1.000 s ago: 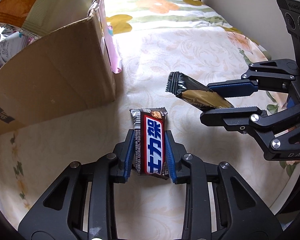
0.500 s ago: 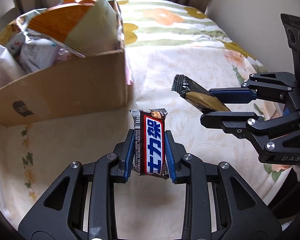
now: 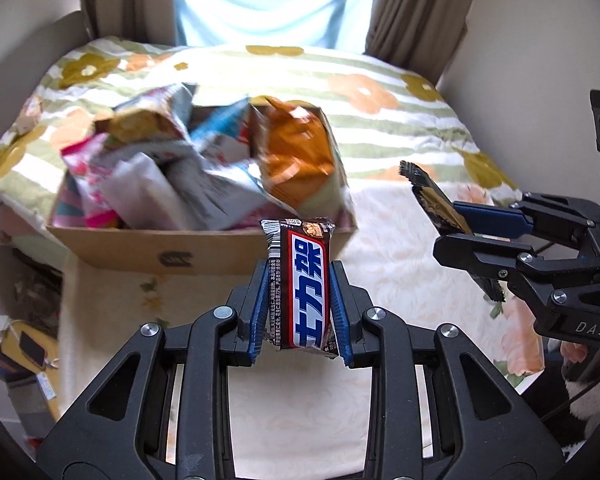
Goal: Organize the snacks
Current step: 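Carry both chocolate bars over the box and open both tools to drop them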
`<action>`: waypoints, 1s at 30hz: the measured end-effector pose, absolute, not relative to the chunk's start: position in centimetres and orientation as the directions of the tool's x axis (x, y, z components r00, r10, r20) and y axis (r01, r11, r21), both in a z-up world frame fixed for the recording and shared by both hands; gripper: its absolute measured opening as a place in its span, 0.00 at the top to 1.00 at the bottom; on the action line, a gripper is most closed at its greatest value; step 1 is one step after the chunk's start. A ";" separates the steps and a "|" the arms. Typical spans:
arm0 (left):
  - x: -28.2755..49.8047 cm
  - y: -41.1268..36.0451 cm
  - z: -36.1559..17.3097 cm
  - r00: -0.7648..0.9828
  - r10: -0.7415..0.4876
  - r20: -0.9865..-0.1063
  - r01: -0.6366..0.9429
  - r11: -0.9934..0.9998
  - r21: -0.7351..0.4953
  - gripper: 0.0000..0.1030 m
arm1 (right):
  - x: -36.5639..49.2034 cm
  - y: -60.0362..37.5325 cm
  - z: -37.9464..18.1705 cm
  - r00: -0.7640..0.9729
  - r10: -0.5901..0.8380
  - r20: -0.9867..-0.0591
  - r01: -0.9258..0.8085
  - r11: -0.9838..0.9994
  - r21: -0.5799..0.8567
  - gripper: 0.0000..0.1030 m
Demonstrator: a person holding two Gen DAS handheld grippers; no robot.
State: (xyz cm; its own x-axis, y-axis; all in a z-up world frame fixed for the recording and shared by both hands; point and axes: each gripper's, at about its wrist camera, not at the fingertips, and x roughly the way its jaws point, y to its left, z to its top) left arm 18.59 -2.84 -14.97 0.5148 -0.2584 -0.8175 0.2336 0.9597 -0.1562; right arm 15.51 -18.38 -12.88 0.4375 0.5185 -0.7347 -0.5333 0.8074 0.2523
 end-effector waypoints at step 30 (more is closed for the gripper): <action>31.6 5.2 -15.6 0.481 -0.282 -0.830 0.299 0.943 -0.148 0.02 | 25.9 -10.9 -12.1 0.477 0.462 -0.748 -0.265 0.887 0.379 0.72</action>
